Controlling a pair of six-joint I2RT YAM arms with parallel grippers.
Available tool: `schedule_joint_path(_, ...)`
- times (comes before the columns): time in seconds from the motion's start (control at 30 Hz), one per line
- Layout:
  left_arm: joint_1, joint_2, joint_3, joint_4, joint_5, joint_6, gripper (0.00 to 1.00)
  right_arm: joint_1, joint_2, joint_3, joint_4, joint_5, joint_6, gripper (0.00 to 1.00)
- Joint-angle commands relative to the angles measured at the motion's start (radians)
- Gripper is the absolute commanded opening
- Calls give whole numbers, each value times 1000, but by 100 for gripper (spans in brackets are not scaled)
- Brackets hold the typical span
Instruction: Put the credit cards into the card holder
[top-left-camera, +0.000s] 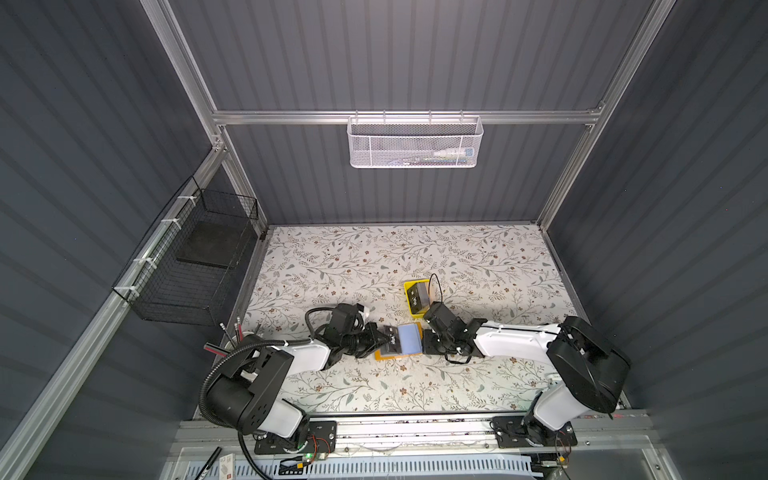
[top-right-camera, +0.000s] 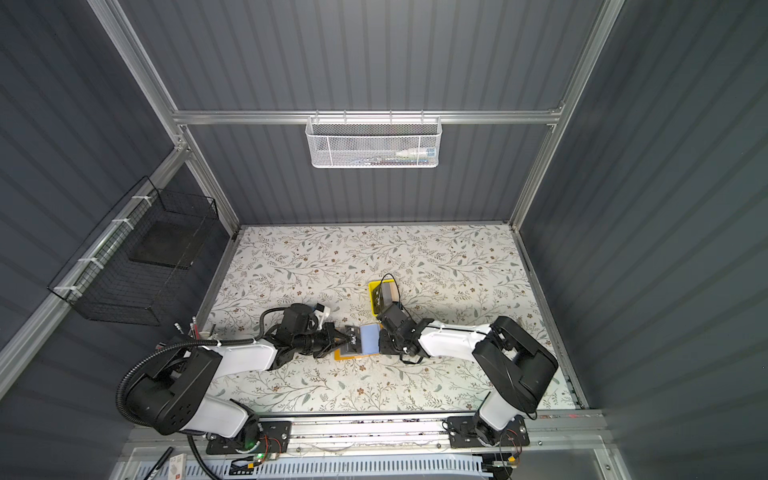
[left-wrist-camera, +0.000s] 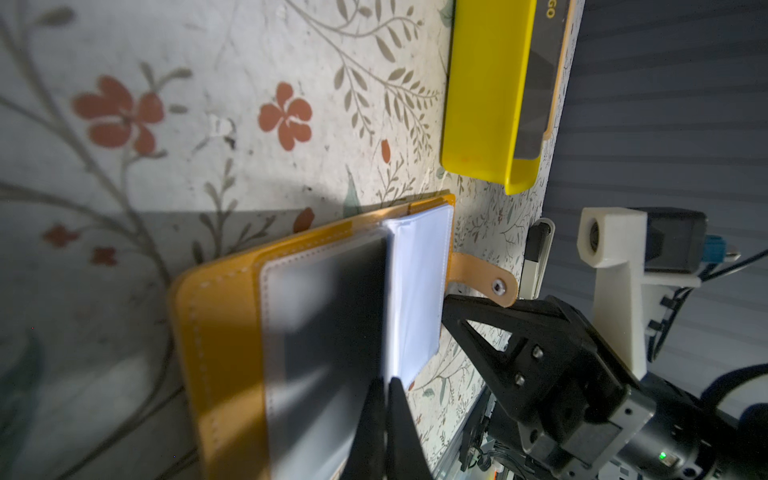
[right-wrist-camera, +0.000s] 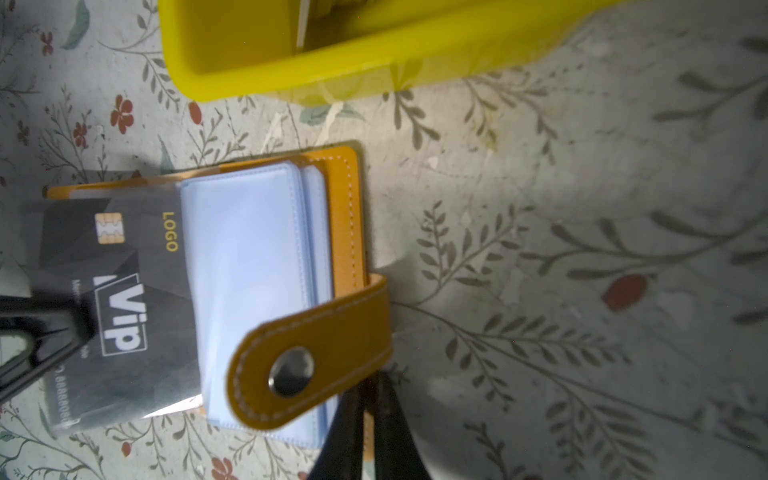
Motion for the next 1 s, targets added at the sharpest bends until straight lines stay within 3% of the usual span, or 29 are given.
schedule_joint_path(0.0, 4, 24, -25, 49, 20, -28, 0, 7, 9, -17, -36, 3, 8, 10)
schedule_joint_path(0.97, 5, 88, -80, 254, 73, -99, 0, 7, 24, -23, -22, -3, 11, 10)
